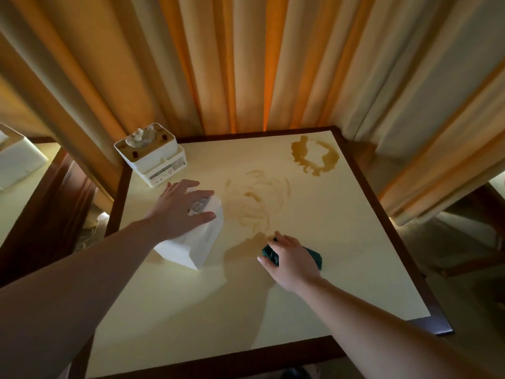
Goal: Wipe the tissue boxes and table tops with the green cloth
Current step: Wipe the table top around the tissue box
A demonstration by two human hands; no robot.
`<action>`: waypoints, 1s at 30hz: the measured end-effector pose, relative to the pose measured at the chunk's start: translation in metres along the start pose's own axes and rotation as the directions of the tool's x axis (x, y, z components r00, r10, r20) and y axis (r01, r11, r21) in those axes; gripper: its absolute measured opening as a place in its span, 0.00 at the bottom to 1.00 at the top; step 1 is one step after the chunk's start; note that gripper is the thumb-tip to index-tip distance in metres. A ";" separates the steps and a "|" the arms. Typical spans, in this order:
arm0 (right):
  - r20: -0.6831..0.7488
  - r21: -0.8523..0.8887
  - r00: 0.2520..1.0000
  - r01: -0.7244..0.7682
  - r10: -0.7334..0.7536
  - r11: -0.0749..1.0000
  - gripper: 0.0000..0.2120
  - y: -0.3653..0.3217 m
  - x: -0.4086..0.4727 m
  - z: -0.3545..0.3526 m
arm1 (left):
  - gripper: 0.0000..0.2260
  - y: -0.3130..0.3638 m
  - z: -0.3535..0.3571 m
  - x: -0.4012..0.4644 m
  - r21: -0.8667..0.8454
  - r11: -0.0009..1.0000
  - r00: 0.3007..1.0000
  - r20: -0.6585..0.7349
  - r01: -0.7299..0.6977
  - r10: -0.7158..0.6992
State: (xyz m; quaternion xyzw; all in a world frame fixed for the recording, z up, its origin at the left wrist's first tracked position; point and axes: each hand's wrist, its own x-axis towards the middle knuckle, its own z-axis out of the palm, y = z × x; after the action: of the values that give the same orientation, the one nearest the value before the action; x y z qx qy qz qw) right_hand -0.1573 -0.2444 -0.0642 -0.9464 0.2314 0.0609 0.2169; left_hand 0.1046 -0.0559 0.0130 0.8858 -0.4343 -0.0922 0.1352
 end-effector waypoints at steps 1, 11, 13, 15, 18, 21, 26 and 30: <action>-0.015 0.020 1.000 0.013 -0.013 1.000 0.32 -0.003 0.005 -0.003 | 0.28 0.000 -0.002 0.001 0.013 1.000 1.000 0.024 -0.006 0.006; -0.008 0.153 0.993 0.116 -0.116 0.981 0.35 -0.075 0.041 -0.031 | 0.42 0.014 -0.022 -0.036 0.043 0.997 0.986 0.153 -0.068 0.060; 0.016 0.255 0.995 0.089 -0.096 0.963 0.37 -0.092 0.048 -0.033 | 0.49 0.014 -0.027 -0.057 -0.145 0.981 0.992 -0.010 0.125 -0.128; 0.014 0.383 0.997 0.066 -0.077 0.921 0.39 -0.106 0.054 -0.035 | 0.53 0.011 -0.027 -0.080 -0.243 0.913 0.917 -0.151 0.328 -0.370; 0.055 0.436 0.996 0.035 -0.065 0.899 0.44 -0.126 0.065 -0.041 | 0.58 -0.004 -0.014 -0.108 -0.294 0.755 0.766 -0.104 0.586 -0.635; 0.099 0.445 0.994 0.002 -0.051 0.895 0.43 -0.141 0.074 -0.042 | 0.59 -0.018 0.003 -0.120 -0.383 0.637 0.718 0.111 0.669 -0.687; 0.085 0.448 0.993 0.036 -0.082 0.893 0.47 -0.154 0.074 -0.042 | 0.45 -0.019 0.010 -0.123 -0.415 0.625 0.718 0.105 0.661 -0.688; 0.083 0.448 0.984 0.104 -0.157 0.888 0.54 -0.157 0.070 -0.042 | 0.39 -0.021 0.008 -0.136 -0.502 0.613 0.725 0.041 0.610 -0.687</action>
State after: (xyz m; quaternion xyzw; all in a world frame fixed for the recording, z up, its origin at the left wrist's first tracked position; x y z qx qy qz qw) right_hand -0.0219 -0.1664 0.0181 -0.8805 0.1619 0.0475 0.4430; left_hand 0.0361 0.0631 0.0053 0.9235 -0.0341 -0.1707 0.3418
